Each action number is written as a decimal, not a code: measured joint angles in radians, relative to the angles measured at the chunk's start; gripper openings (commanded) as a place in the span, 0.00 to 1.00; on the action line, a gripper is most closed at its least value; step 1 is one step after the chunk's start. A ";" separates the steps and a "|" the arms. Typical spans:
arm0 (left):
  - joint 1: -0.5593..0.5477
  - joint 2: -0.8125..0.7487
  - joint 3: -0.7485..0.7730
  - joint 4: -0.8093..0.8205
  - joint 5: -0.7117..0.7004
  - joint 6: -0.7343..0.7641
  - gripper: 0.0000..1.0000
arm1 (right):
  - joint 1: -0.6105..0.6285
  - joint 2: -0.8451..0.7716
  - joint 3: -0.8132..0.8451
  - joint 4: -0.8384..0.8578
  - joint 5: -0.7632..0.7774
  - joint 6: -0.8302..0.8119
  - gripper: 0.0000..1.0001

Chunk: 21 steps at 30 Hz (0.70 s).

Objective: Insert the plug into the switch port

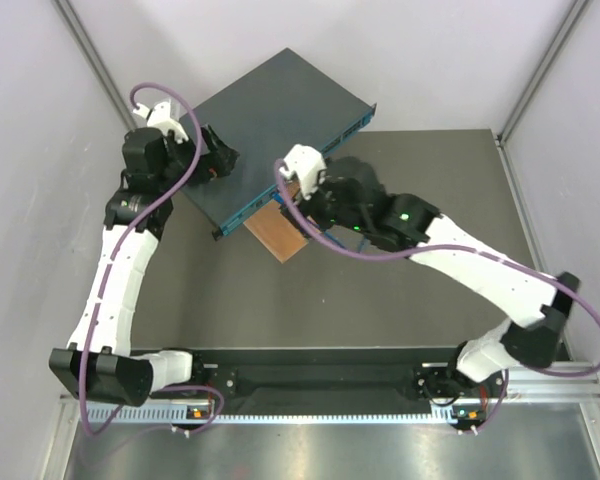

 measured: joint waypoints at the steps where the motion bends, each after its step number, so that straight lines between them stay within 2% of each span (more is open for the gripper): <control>1: 0.005 0.006 0.025 -0.041 0.029 0.016 0.99 | -0.008 -0.040 -0.028 0.019 -0.010 -0.004 0.89; 4: 0.012 0.032 0.109 -0.131 0.119 0.077 0.99 | -0.056 -0.135 -0.078 0.041 -0.053 -0.003 0.95; 6: 0.013 0.038 0.148 -0.182 0.167 0.126 0.99 | -0.130 -0.194 -0.105 0.051 -0.097 0.010 0.99; 9: 0.013 0.031 0.181 -0.259 0.192 0.193 0.99 | -0.263 -0.258 -0.132 0.056 -0.156 0.039 1.00; 16: 0.018 -0.087 0.150 -0.381 0.093 0.342 0.99 | -0.597 -0.401 -0.266 0.043 -0.288 0.114 1.00; 21: 0.064 -0.257 0.064 -0.417 0.006 0.416 0.99 | -0.707 -0.518 -0.406 0.029 -0.344 0.142 1.00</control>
